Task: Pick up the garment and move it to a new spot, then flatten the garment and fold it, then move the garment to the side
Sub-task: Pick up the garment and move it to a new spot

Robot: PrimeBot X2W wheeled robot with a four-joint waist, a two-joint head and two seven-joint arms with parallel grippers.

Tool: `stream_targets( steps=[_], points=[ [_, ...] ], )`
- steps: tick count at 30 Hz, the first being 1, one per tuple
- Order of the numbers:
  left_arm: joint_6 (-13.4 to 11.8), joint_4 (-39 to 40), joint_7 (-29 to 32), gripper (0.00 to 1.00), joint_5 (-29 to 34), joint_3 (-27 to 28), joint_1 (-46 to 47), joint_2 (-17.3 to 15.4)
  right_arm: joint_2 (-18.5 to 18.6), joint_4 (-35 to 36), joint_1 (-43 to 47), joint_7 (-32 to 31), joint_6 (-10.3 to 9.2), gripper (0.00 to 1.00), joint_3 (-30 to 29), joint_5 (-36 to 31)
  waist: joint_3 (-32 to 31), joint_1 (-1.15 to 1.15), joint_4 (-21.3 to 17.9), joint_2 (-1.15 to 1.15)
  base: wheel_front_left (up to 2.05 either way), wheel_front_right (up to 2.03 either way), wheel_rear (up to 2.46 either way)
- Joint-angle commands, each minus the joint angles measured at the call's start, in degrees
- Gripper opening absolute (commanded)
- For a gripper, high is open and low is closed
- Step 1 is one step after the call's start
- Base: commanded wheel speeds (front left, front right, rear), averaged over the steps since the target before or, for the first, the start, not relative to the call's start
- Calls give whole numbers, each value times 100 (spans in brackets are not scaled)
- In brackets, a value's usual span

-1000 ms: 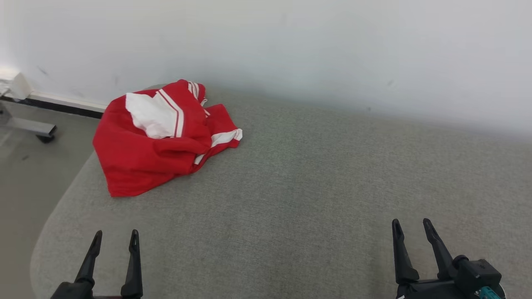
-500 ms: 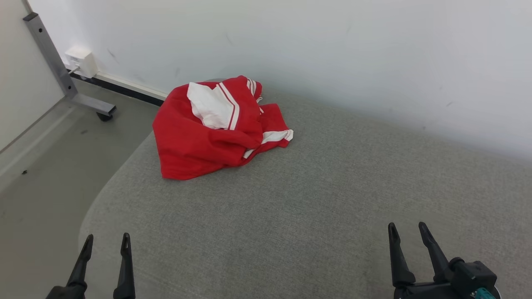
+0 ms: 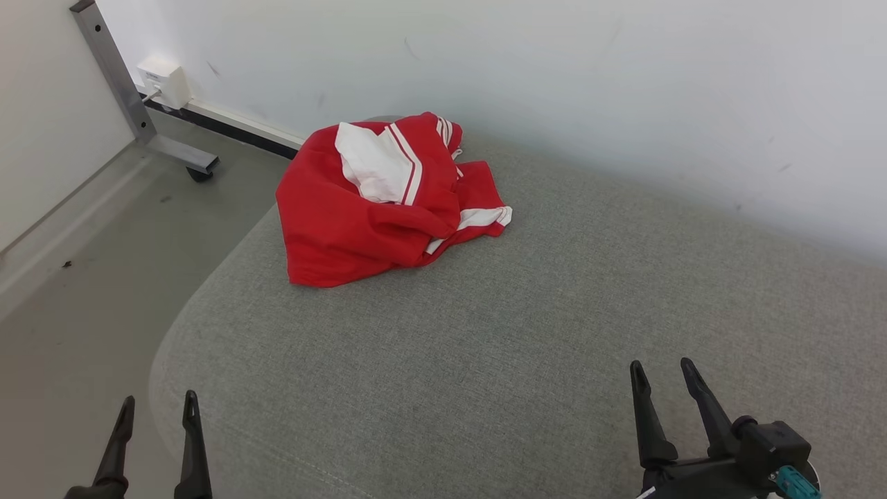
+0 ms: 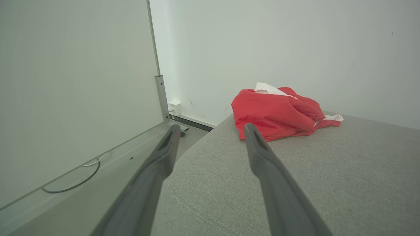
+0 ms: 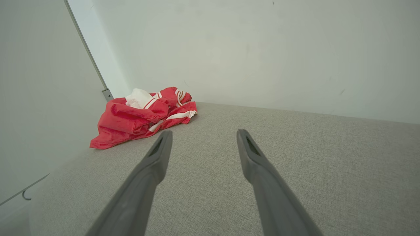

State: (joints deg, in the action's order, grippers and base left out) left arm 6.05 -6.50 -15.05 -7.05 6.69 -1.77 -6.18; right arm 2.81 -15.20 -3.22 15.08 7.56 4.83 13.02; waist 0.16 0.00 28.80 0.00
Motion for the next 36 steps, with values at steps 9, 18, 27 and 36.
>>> stream_targets(
  steps=[9,18,27,36],
  points=[
    [30,-107,-20,100,-166,182,506,44,16,124,-25,-47,-14,100,-130,-166,259,0,-340,0,0,0,0],
    [97,-179,-19,100,-436,388,1731,-217,72,465,-362,-221,-14,100,-312,-440,987,0,-1091,0,0,0,0],
    [137,-727,-19,100,-545,397,3238,-846,90,781,-618,-190,-14,100,-597,-594,1726,0,-1970,0,0,0,0],
    [132,-1653,314,100,-641,317,4321,-1573,35,946,-732,-82,-14,100,-788,-654,2146,0,-2760,0,0,0,0]
  ],
)
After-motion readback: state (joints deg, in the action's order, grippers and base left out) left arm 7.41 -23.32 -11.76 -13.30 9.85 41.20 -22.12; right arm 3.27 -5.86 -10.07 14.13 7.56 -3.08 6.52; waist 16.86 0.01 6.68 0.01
